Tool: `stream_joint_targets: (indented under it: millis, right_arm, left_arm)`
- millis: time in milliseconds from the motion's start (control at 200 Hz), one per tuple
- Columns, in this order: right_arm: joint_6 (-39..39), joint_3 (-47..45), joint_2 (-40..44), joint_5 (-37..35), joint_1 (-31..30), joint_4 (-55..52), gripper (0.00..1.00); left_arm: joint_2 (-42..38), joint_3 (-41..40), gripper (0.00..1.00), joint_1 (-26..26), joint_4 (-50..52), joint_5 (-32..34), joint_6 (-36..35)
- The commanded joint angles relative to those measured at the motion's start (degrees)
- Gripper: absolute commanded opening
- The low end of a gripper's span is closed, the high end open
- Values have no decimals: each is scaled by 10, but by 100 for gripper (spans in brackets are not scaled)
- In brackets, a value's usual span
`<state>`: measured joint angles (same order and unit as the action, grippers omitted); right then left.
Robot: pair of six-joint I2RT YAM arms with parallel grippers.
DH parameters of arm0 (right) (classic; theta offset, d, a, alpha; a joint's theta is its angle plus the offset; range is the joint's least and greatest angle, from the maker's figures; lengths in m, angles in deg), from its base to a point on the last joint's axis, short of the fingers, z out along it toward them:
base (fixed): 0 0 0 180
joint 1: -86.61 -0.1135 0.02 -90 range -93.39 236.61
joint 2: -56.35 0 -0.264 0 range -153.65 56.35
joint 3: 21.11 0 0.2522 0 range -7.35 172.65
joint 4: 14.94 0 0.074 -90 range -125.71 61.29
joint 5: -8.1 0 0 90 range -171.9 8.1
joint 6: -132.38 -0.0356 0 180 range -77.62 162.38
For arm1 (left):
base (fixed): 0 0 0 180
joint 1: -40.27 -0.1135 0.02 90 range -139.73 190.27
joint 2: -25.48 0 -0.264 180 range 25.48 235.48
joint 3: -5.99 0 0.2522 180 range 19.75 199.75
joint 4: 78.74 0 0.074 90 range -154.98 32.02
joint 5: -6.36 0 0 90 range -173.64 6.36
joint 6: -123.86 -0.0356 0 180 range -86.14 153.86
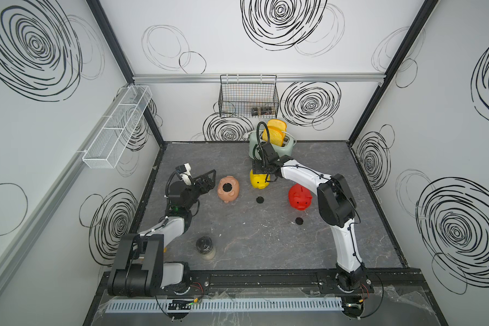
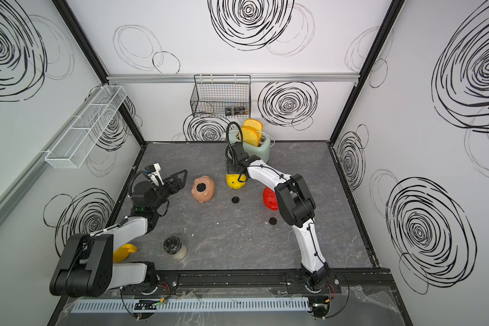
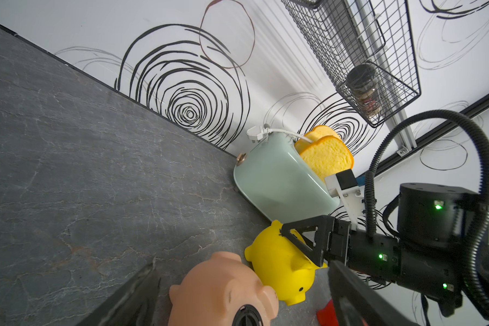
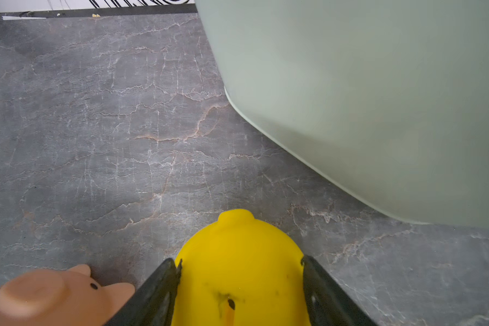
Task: Close piggy banks
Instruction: Move the piggy bank to the center of the board.
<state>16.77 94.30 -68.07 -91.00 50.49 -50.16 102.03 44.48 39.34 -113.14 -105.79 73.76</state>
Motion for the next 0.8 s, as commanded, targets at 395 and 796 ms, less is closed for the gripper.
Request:
stream_joint_targets:
  millis: [395,796]
  right_arm:
    - [-53,-40,17,10,-51,-78,69]
    - [-15,-87,46,-31,-59,-83,68]
  left_arm:
    - [20,1,96,-6,-46,-21,14]
    - [26,1,96,-6,-52,-24,17]
